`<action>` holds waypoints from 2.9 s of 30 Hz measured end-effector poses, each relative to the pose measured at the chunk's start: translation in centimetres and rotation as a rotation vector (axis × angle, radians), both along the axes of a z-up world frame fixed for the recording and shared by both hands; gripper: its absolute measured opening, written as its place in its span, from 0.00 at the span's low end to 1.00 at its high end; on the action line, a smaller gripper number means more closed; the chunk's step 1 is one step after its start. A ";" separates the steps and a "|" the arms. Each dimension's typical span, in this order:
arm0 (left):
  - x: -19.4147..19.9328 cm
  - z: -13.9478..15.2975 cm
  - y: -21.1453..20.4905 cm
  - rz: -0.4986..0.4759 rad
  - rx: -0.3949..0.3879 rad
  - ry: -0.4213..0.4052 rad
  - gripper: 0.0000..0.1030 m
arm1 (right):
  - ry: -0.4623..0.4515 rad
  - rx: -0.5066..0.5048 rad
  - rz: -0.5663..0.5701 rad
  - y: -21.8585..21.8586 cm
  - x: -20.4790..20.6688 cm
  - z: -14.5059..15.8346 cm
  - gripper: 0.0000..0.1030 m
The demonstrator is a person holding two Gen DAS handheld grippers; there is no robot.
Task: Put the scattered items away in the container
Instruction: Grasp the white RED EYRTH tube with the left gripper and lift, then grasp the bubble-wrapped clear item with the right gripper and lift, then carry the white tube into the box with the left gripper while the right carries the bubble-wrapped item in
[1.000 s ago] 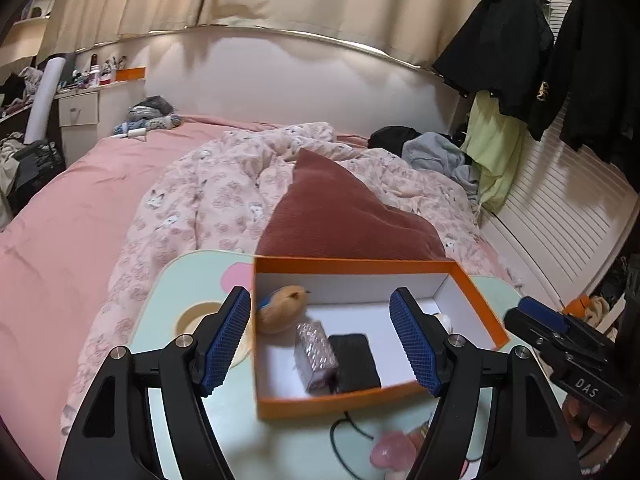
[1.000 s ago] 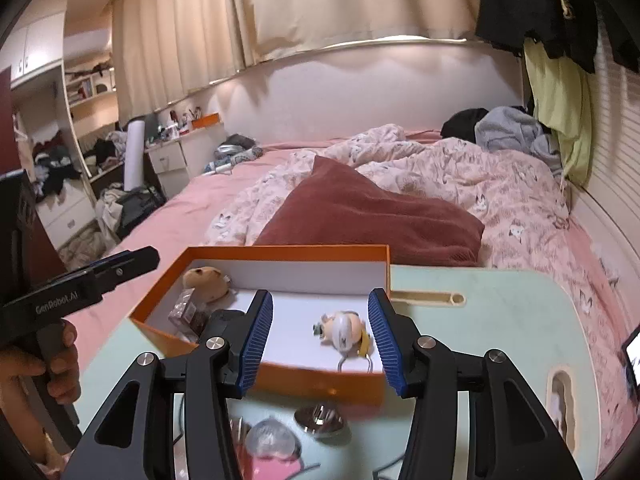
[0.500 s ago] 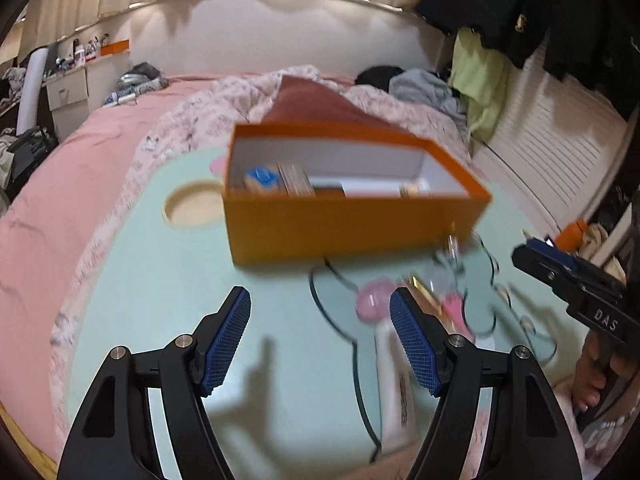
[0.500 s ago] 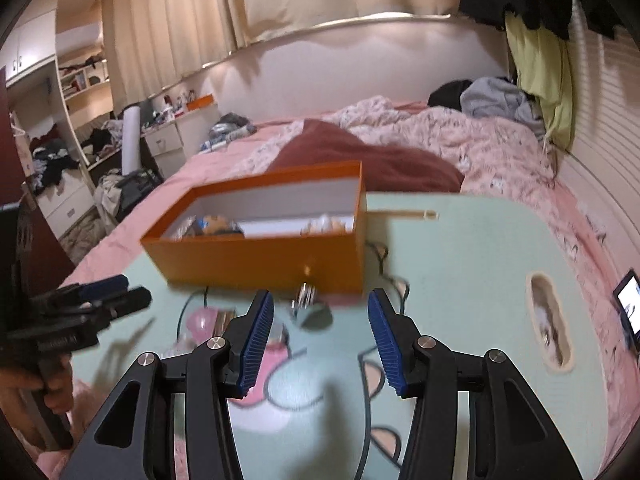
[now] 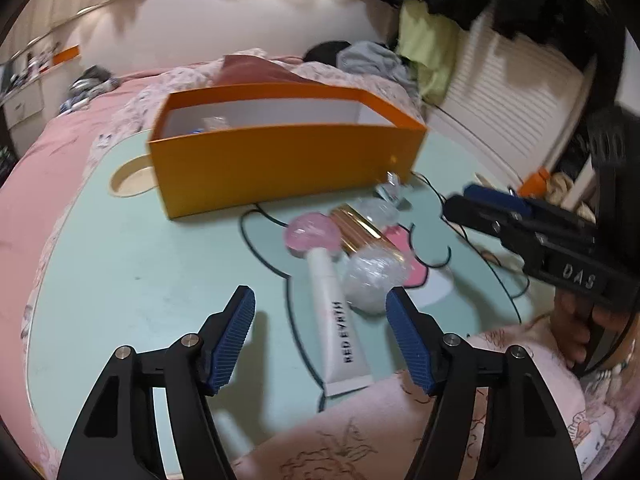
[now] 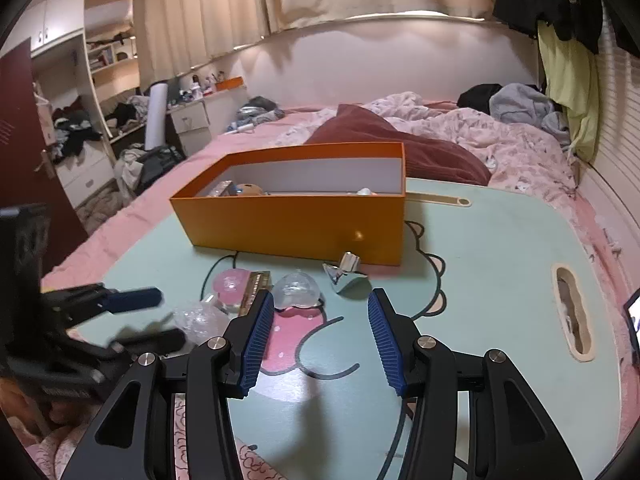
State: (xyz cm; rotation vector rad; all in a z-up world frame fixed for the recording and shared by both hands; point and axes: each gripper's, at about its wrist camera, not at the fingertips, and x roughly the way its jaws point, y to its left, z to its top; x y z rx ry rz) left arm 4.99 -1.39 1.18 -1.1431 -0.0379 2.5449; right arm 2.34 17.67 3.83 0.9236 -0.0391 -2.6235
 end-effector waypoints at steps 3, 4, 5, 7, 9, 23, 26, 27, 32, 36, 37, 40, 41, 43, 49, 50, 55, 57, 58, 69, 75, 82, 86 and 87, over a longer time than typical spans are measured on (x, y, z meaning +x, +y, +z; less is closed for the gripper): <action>-0.3 -0.6 0.5 -0.004 -0.030 -0.026 0.53 | -0.012 0.001 0.002 -0.2 -0.2 -0.1 0.47; -0.4 -0.7 0.6 -0.001 -0.035 -0.028 0.51 | -0.013 0.001 0.002 -0.2 -0.2 -0.2 0.47; -0.4 -0.7 0.5 0.005 -0.036 -0.025 0.46 | -0.014 0.001 0.003 -0.3 -0.2 -0.2 0.47; -0.4 -0.7 0.4 0.008 -0.023 -0.025 0.33 | -0.016 0.002 0.004 -0.3 -0.2 -0.2 0.47; -0.4 -0.8 0.1 0.013 -0.007 -0.027 0.21 | -0.018 0.002 0.005 -0.3 -0.2 -0.3 0.47; 1.2 0.7 -4.2 0.162 0.123 0.086 0.21 | 0.030 0.079 0.098 -3.1 1.0 -0.2 0.34; 1.1 0.7 -3.9 0.157 0.109 0.088 0.21 | 0.072 0.091 0.185 -4.6 1.5 0.4 0.38; 1.1 0.7 -3.9 0.157 0.108 0.091 0.21 | 0.079 0.098 0.211 -5.1 1.6 0.5 0.40; 0.9 0.6 -3.9 0.165 0.115 0.096 0.21 | -0.002 0.163 0.314 -7.9 0.2 -0.6 0.47; 0.9 0.5 -3.9 0.166 0.116 0.090 0.21 | -0.071 0.220 0.338 -9.3 -0.8 -2.1 0.34; 0.8 0.5 -3.9 0.166 0.115 0.090 0.21 | -0.070 0.226 0.334 -9.3 -0.8 -2.2 0.24; 0.9 0.5 -3.8 0.168 0.111 0.093 0.21 | -0.051 0.206 0.297 -8.8 -0.6 -2.1 0.23; 0.9 0.5 -3.8 0.168 0.109 0.095 0.21 | -0.030 0.196 0.271 -8.3 -0.4 -1.9 0.23; 1.0 0.5 -3.7 0.168 0.101 0.098 0.21 | 0.023 0.185 0.199 -7.4 0.2 -1.4 0.22; 1.1 0.5 -3.4 0.163 0.090 0.100 0.21 | 0.114 0.153 -0.009 -4.2 1.2 -0.2 0.23; 1.1 0.5 -3.5 0.164 0.091 0.098 0.21 | 0.104 0.146 -0.022 -4.0 1.0 -0.2 0.23; 1.1 0.4 -3.5 0.163 0.090 0.097 0.21 | 0.061 0.127 -0.043 -3.7 0.0 -0.4 0.23; 1.1 0.4 -3.5 0.163 0.088 0.096 0.21 | 0.063 0.129 -0.044 -3.8 0.0 -0.4 0.23; 1.1 0.4 -3.5 0.162 0.088 0.096 0.21 | 0.063 0.131 -0.043 -3.8 0.1 -0.4 0.23; 1.1 0.5 -3.4 0.160 0.086 0.096 0.21 | 0.052 0.135 -0.040 -3.6 0.2 -0.6 0.23; 1.1 0.4 -3.4 0.161 0.086 0.094 0.21 | 0.052 0.135 -0.040 -3.6 0.2 -0.6 0.23; 1.1 0.3 -3.3 0.158 0.082 0.091 0.21 | 0.051 0.134 -0.038 -3.5 0.2 -0.6 0.23; 1.1 0.2 -3.2 0.157 0.080 0.090 0.21 | 0.051 0.131 -0.040 -3.5 0.2 -0.6 0.23; 1.1 0.2 -3.2 0.157 0.079 0.090 0.21 | 0.050 0.131 -0.040 -3.5 0.2 -0.6 0.23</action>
